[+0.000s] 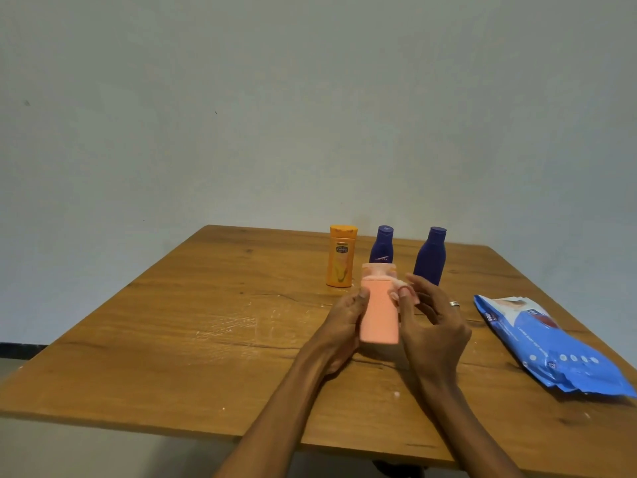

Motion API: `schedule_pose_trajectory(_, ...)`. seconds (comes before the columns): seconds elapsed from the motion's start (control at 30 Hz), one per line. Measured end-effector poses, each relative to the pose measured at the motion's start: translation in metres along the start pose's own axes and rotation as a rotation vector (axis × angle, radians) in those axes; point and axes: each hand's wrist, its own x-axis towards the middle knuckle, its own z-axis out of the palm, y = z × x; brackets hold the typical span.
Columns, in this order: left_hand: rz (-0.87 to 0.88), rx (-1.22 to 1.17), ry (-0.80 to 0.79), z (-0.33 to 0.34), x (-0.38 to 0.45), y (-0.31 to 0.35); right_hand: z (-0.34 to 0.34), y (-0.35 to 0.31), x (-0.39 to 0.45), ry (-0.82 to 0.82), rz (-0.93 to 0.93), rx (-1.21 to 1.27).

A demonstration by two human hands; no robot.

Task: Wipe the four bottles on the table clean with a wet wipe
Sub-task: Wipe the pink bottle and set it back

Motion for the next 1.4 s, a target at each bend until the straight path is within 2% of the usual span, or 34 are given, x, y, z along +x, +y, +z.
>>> schedule_pose_trajectory(0.1,-0.007,-0.020,-0.013,0.000,0.000,-0.002,-0.001,0.001,0.000,-0.012,-0.001,-0.001)
schedule_pose_trajectory(0.27,0.016,-0.090,0.095,-0.006,0.004,-0.002,-0.003,-0.002,-0.003,-0.176,0.015,0.024)
schedule_pose_trajectory(0.43,0.043,-0.059,0.185,-0.008,0.005,-0.001,-0.006,-0.002,-0.007,-0.262,-0.023,0.020)
schedule_pose_trajectory(0.7,0.066,0.064,0.099,0.002,0.002,0.000,-0.004,-0.002,-0.005,-0.119,-0.104,-0.024)
schedule_pose_trajectory(0.8,0.074,0.066,0.103,0.001,0.001,0.000,-0.002,0.000,-0.005,-0.124,-0.106,-0.030)
schedule_pose_trajectory(0.97,0.090,0.000,0.154,-0.002,0.002,0.002,-0.002,0.000,-0.010,-0.267,-0.118,-0.025)
schedule_pose_trajectory(1.17,0.122,-0.073,0.344,-0.013,0.007,0.002,-0.003,-0.005,-0.017,-0.520,-0.101,-0.043)
schedule_pose_trajectory(1.27,0.140,-0.116,0.386,-0.015,0.007,0.003,-0.002,-0.008,-0.018,-0.541,-0.123,-0.047)
schedule_pose_trajectory(1.4,0.117,-0.029,0.338,-0.007,0.008,0.004,-0.001,-0.010,-0.017,-0.508,-0.137,-0.049)
